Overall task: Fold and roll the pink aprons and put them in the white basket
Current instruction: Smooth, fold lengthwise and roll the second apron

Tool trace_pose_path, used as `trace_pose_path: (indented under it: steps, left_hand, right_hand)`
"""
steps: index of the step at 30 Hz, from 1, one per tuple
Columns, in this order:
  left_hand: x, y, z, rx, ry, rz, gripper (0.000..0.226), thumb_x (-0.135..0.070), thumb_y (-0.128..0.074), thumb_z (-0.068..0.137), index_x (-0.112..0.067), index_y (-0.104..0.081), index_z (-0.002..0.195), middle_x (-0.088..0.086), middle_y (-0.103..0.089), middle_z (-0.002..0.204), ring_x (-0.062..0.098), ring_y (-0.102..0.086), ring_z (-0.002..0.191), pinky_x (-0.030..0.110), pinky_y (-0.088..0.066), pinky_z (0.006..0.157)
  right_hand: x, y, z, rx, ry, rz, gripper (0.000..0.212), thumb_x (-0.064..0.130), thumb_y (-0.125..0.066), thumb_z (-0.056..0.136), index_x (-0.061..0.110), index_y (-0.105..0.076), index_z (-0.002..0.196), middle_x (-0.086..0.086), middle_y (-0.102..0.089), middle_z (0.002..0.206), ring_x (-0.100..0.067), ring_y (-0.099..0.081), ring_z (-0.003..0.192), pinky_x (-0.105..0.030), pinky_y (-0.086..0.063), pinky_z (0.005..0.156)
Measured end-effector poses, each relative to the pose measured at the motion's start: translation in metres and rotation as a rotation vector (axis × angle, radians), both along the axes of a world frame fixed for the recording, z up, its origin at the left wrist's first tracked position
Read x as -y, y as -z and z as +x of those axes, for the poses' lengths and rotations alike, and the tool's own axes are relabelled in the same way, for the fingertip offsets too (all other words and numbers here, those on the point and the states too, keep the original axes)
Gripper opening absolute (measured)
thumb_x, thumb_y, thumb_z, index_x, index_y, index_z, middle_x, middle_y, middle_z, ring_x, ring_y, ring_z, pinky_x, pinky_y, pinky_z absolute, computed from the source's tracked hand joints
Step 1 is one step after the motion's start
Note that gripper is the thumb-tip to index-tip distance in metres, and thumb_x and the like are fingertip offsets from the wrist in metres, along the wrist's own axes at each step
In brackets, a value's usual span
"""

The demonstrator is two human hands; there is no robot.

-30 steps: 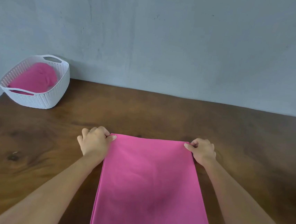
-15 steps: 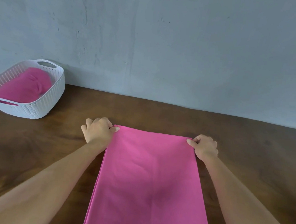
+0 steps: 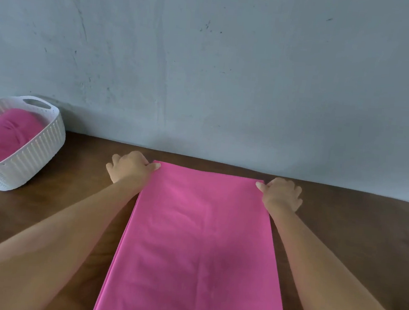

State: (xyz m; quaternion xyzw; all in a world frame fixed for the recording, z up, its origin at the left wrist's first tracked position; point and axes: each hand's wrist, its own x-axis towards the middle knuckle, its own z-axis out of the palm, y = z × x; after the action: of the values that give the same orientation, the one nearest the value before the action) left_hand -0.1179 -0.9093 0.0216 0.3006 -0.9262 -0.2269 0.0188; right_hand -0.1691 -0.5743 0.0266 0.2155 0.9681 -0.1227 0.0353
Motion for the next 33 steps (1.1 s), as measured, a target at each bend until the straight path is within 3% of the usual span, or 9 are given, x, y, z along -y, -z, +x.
trace_pose_path:
  steps: [4, 13, 18, 22, 27, 31, 33]
  left_hand:
    - [-0.001, 0.003, -0.022, 0.009, -0.034, -0.019, 0.042, -0.065, -0.062, 0.090, -0.024, -0.067, 0.081, 0.005, -0.065, 0.093, 0.031, -0.043, 0.122, 0.044, -0.032, 0.096]
    - [0.009, 0.010, -0.040, 0.063, -0.053, -0.157, 0.076, -0.090, -0.045, 0.078, -0.017, -0.063, 0.090, 0.009, -0.067, 0.094, 0.032, -0.054, 0.110, 0.045, -0.036, 0.088]
    - [-0.004, 0.007, -0.035, 0.109, -0.034, -0.188, 0.074, -0.080, -0.038, 0.090, -0.012, -0.057, 0.113, 0.013, -0.066, 0.111, 0.034, -0.049, 0.119, 0.046, -0.037, 0.092]
    - [-0.023, 0.004, -0.011, 0.044, 0.022, -0.206, 0.070, -0.072, -0.047, 0.091, -0.011, -0.047, 0.126, 0.017, -0.053, 0.128, 0.038, -0.046, 0.122, 0.049, -0.037, 0.100]
    - [-0.058, 0.011, 0.047, -0.118, 0.306, -0.305, 0.069, -0.063, -0.053, 0.092, -0.010, -0.047, 0.136, 0.014, -0.046, 0.138, 0.036, -0.042, 0.128, 0.049, -0.036, 0.105]
    - [-0.083, 0.017, 0.092, -0.143, 0.591, -0.259, 0.082, -0.070, -0.030, 0.091, -0.013, -0.043, 0.148, 0.005, -0.044, 0.151, 0.026, -0.039, 0.140, 0.044, -0.032, 0.115]
    - [-0.095, 0.021, 0.109, -0.121, 0.720, -0.235, 0.085, -0.072, -0.023, 0.091, -0.017, -0.035, 0.155, 0.001, -0.032, 0.161, 0.020, -0.027, 0.150, 0.042, -0.025, 0.120]
  right_hand:
    - [0.002, -0.001, -0.027, 0.010, 0.005, -0.020, 0.053, 0.062, -0.058, 0.092, 0.016, -0.065, 0.118, -0.010, -0.054, 0.128, -0.031, -0.041, 0.127, -0.044, -0.038, 0.099]
    - [-0.002, 0.009, -0.037, -0.057, 0.007, -0.036, 0.065, 0.064, -0.047, 0.096, 0.007, -0.056, 0.128, -0.015, -0.050, 0.134, -0.033, -0.040, 0.127, -0.041, -0.034, 0.106]
    - [0.001, 0.010, -0.026, -0.078, -0.032, -0.027, 0.057, 0.056, -0.039, 0.102, 0.008, -0.051, 0.130, -0.017, -0.045, 0.136, -0.034, -0.039, 0.125, -0.042, -0.033, 0.105]
    - [-0.002, 0.012, -0.002, -0.160, -0.180, -0.061, 0.043, 0.050, -0.047, 0.101, 0.014, -0.049, 0.125, -0.014, -0.045, 0.135, -0.032, -0.039, 0.123, -0.043, -0.036, 0.103]
    - [-0.007, 0.022, 0.035, -0.203, -0.508, -0.068, 0.064, 0.049, -0.040, 0.104, 0.012, -0.030, 0.155, -0.006, -0.021, 0.165, -0.025, -0.021, 0.151, -0.041, -0.024, 0.122]
    - [-0.004, 0.025, 0.060, -0.123, -0.637, -0.023, 0.075, 0.058, -0.025, 0.103, 0.009, -0.017, 0.160, -0.005, -0.012, 0.169, -0.018, -0.007, 0.156, -0.038, -0.011, 0.127]
    - [-0.001, 0.025, 0.071, -0.072, -0.650, 0.009, 0.079, 0.062, -0.018, 0.102, 0.010, -0.011, 0.161, -0.004, -0.006, 0.169, -0.016, -0.001, 0.156, -0.038, -0.007, 0.127]
